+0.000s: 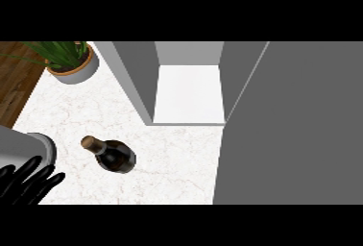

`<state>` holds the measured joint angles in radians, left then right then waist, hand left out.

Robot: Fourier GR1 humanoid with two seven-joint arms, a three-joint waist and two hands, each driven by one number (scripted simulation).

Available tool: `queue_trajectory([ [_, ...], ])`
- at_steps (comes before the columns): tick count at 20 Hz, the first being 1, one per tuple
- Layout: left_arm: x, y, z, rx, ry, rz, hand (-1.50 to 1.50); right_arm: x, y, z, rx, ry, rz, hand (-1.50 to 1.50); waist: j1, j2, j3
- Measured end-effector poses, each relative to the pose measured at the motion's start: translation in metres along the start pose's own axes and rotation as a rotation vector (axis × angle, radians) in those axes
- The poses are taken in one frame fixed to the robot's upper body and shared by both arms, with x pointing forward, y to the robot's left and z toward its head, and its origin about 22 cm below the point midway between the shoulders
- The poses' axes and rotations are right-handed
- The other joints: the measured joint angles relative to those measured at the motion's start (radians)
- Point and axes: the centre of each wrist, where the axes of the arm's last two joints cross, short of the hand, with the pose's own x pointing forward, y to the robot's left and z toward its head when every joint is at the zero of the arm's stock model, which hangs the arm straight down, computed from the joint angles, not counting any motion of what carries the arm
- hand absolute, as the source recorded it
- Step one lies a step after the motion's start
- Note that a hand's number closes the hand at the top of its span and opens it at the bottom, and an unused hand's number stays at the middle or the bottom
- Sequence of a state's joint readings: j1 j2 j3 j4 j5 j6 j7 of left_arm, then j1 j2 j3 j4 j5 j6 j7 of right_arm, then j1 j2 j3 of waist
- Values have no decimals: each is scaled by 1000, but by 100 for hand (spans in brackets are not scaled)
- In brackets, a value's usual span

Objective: Pick up the wine, place it into the cabinet and close the cabinet

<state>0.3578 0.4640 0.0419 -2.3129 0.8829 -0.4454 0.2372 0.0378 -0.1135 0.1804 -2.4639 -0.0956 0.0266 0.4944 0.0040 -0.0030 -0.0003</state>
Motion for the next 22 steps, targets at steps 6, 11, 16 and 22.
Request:
queue_trajectory([
  [6,19,17,0,6,-51,12,-150,4,0,3,-4,4,23,-150,-5,1,0],
  [11,25,35,-6,26,-65,14,-150,7,0,-2,-9,-5,29,-150,-6,2,0],
  [16,16,53,-13,46,-33,14,-150,10,0,-2,-8,-1,33,-150,-9,2,0],
  [22,1,74,-20,58,24,42,-150,12,-5,-3,-20,2,57,-150,-10,3,0],
])
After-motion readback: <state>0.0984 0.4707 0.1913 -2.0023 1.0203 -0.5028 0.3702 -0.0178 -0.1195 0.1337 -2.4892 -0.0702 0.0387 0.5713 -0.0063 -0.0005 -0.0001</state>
